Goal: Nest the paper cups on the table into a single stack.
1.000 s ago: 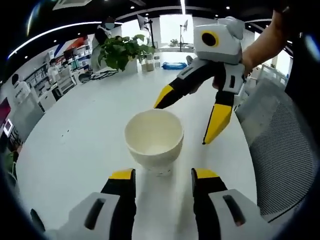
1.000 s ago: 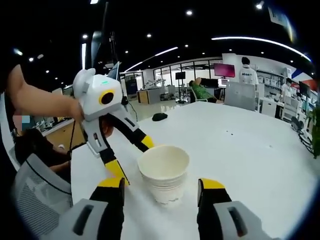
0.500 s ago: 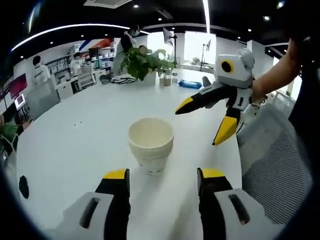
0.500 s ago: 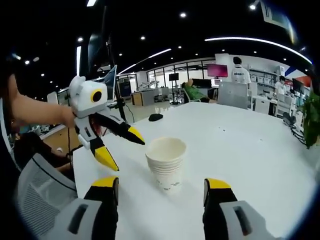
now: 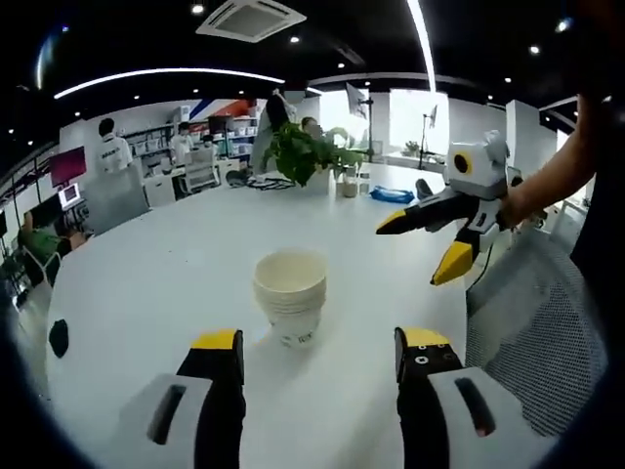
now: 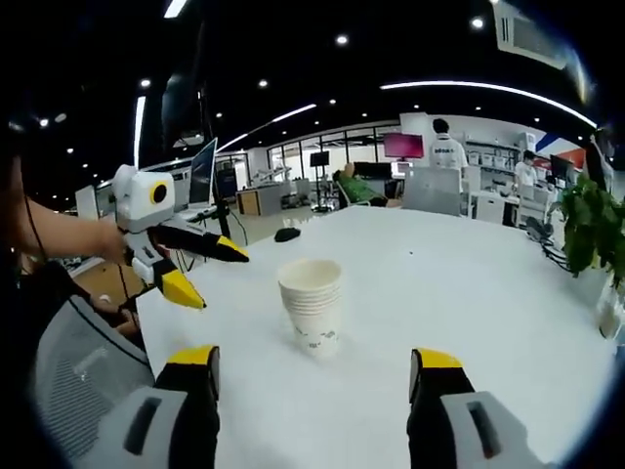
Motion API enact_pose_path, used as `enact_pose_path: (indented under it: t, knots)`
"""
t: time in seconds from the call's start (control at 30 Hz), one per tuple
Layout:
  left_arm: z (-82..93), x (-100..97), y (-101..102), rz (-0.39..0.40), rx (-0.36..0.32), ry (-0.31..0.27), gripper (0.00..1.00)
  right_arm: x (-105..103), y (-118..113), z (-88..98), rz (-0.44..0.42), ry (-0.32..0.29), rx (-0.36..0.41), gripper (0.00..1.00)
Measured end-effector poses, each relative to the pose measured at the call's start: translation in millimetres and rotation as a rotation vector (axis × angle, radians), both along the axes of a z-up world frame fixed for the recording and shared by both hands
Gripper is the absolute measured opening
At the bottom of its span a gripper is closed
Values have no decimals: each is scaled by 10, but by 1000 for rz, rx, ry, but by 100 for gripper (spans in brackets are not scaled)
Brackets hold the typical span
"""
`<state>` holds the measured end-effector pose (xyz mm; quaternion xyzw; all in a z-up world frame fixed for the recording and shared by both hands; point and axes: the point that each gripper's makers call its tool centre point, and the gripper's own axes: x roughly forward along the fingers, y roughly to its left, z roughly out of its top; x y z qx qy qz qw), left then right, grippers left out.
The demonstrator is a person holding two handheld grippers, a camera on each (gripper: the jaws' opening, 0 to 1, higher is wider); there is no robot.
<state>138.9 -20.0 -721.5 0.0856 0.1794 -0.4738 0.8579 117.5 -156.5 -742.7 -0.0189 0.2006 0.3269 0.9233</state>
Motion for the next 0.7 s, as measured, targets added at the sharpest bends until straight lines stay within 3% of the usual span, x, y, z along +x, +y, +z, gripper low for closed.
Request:
enact_pose_path:
  t: [0.1,0.27,0.4,0.57,0.7]
  knots:
    - [6,-46,35,33,-18,-11,64,-67,-52,-17,-20,-2,8,86]
    - [-138,-118,156,88,-5,-7,67,-142,-97,-70,-28,-9,-16,91]
    - [-136,-166,221,155,-43,-19,72,-159,-122,-67,-50,-3,7,94]
    - [-172,-265,221,153,-35,-13,74,-139,-127,-18,-60,-21,18,97]
    - [-154,-262,270,185,-78,-8,77,-144,-115,-24,-56,-22,7,97]
